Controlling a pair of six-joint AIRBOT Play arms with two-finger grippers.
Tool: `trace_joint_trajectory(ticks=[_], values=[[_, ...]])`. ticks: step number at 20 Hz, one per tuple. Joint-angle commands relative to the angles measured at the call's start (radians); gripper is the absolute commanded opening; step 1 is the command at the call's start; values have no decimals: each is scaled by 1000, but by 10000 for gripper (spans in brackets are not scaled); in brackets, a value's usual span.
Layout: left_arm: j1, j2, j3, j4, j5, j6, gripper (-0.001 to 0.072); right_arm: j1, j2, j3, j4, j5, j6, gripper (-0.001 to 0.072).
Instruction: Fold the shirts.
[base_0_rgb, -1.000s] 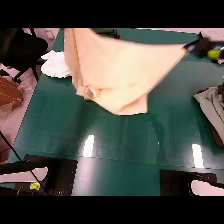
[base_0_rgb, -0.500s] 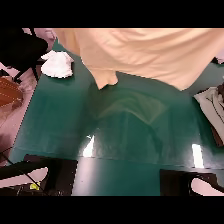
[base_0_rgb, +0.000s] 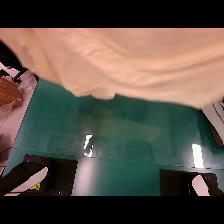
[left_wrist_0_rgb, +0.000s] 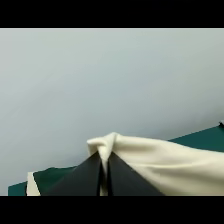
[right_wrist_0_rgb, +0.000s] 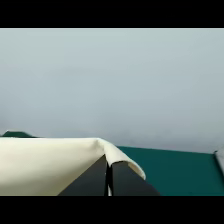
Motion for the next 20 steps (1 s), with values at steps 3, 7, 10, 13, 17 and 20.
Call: trace_joint_trajectory(ticks=[3,7,10,13,17,20], values=[[1,80,12,12,-38,-3,33,-303,64,152,15,64,116,16],[1,32,-200,-111,-93,-30,33,-410,-76,85,298,294,146,16],[1,-53,-384,-238,-79,0,33,-258,-121,-162,182,323,142,15],[1,-140,-460,-212,-33,7,33,124,-189,-427,-103,255,138,15],[1,-285,-522,-195,1,75,33,456,-396,-591,-334,35,142,15],[1,-443,-594,-200,159,128,33,523,-629,-550,-368,-83,129,15]])
